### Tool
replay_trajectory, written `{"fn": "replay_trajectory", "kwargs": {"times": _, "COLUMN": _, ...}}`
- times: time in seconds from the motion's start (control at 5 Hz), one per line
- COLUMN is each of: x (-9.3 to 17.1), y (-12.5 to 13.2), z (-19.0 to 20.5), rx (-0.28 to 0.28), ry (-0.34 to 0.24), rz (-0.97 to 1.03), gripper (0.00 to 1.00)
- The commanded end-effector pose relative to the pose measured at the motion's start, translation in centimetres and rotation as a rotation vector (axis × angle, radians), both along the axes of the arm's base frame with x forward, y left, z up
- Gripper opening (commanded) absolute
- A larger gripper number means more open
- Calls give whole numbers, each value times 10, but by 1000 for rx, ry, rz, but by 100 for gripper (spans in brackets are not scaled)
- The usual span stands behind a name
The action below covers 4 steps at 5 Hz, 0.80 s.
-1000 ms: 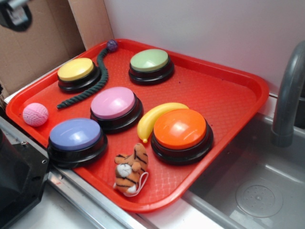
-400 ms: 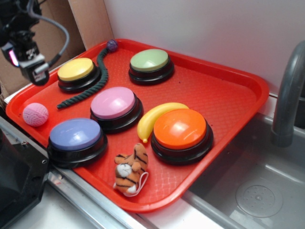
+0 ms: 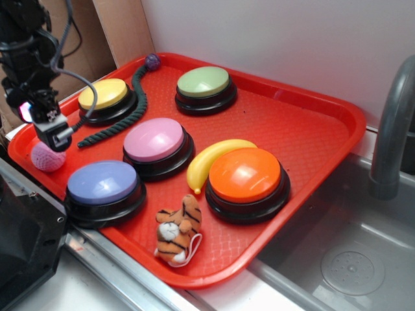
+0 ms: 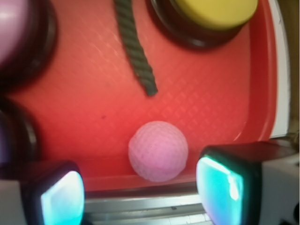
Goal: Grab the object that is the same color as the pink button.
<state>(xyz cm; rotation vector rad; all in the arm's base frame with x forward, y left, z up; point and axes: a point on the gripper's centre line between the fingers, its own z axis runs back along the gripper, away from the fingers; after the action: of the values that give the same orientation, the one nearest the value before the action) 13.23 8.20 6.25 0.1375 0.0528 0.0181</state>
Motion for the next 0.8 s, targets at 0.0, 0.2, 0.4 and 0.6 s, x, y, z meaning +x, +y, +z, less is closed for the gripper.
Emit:
{"fn": "replay_trajectory", "kwargs": {"times": 0.0, "x": 10, "y": 13, "z": -24, "rx": 63, "ry": 3, "rz": -53, "gripper": 100}}
{"fn": "replay_trajectory", "kwargs": {"times": 0.2, "x": 9, "y": 18, "z": -32, "rx": 74, "ry": 24, "rz": -39, "gripper": 100}}
{"fn": "replay_trajectory", "kwargs": {"times": 0.4, "x": 2, "y": 25, "z": -36, "rx": 57, "ry": 66, "rz": -62, "gripper": 100}}
{"fn": "replay_trajectory", "kwargs": {"times": 0.6, "x": -2, "y": 29, "z": -40, "rx": 49, "ry": 93, "rz": -27, "gripper": 100}}
